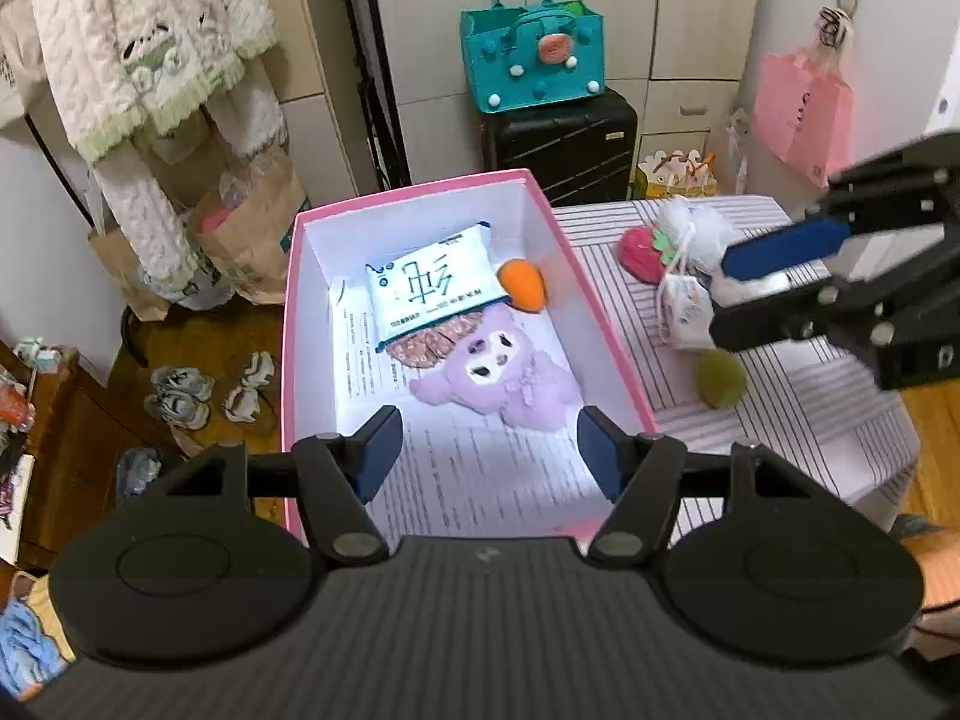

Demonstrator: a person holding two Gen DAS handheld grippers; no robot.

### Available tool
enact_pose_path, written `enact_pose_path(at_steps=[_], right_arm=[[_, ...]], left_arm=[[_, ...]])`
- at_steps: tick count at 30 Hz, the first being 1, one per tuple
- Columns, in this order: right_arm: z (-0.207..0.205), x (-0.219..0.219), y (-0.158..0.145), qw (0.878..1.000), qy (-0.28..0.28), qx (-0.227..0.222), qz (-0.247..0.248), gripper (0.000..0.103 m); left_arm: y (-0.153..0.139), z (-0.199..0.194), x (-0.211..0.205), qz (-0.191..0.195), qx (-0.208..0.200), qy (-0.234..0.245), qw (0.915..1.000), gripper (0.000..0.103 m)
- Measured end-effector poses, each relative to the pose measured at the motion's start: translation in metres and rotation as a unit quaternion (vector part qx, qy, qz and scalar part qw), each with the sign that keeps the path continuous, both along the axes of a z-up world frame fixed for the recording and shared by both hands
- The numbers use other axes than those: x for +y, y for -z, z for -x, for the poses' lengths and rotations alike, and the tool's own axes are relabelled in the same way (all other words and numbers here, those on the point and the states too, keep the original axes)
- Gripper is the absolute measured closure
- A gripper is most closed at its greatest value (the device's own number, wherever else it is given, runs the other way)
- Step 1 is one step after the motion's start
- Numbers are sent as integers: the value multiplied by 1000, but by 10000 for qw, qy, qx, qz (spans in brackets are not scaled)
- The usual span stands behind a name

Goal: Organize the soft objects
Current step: 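Move the left tool back over the table toward the green sponge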

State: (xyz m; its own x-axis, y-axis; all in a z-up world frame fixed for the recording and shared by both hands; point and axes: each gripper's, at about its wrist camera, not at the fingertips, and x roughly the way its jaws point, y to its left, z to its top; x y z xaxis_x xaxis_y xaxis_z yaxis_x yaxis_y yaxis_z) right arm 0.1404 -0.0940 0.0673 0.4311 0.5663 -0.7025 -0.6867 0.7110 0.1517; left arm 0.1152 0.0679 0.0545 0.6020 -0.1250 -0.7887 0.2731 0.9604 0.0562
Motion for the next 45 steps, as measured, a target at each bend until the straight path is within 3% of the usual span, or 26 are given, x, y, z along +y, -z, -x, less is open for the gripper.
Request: enact_pose_path(at_steps=[11,24,37,45], right_arm=[[55,-39,-14,9992,-280,-283,60,57],[92,-103,20,9992,-259,-289,129,53],[63,-177,80,9993,197,312,8,52],[19,-200,113,9982,257,498,-195,51]], left_arm=[[-13,52,-34,-127,101,162,9997,35],[3,72,-98,-377,496,575,9964,33],[40,35,-164,-42,815,1188,9896,33],[65,1,-183,213,536,1289,9900,33]])
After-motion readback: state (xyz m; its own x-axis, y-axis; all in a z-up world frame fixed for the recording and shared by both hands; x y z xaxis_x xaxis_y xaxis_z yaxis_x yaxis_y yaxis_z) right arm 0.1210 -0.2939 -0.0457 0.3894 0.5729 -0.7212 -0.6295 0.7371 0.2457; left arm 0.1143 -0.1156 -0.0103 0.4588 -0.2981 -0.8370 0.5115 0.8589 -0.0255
